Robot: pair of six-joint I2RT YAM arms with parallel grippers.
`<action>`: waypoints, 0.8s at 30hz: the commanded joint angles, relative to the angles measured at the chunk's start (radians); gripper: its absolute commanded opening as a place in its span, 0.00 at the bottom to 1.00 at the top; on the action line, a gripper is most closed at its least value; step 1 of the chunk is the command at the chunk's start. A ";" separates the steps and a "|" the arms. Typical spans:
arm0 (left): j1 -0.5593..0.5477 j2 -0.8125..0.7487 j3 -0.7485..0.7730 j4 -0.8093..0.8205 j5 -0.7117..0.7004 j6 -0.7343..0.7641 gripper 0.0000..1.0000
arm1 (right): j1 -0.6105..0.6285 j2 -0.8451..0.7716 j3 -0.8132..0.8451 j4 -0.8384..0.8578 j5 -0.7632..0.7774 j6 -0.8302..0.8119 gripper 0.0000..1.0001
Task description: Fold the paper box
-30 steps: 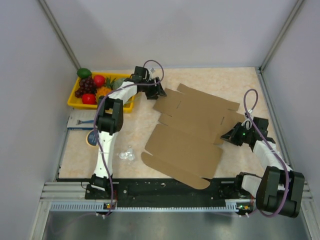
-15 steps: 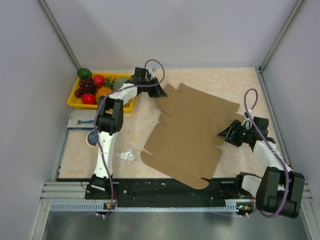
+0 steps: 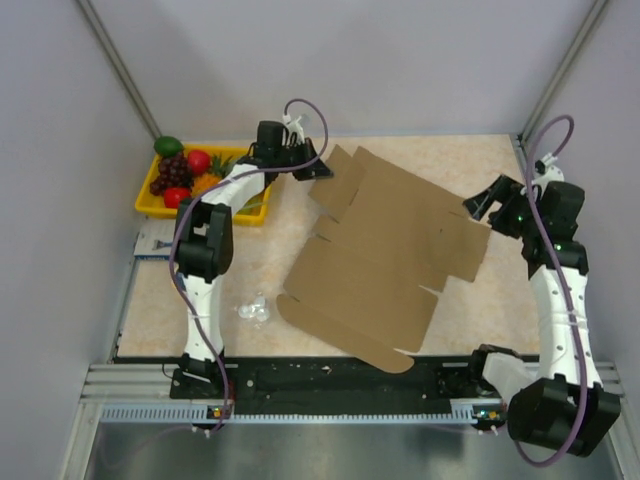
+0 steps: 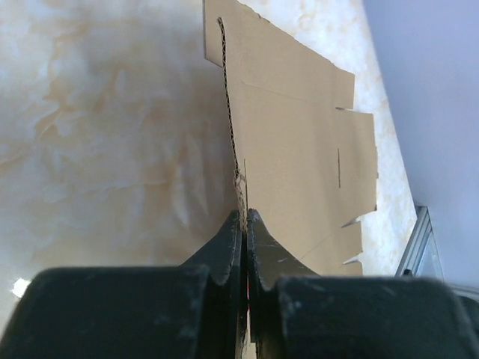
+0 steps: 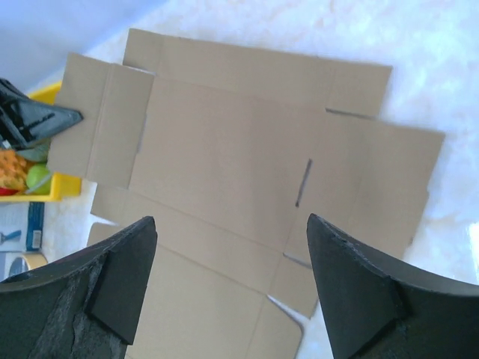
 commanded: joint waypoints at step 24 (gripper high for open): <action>-0.033 -0.342 -0.258 0.541 0.452 0.125 0.00 | 0.143 0.571 0.612 0.045 -0.522 -0.569 0.80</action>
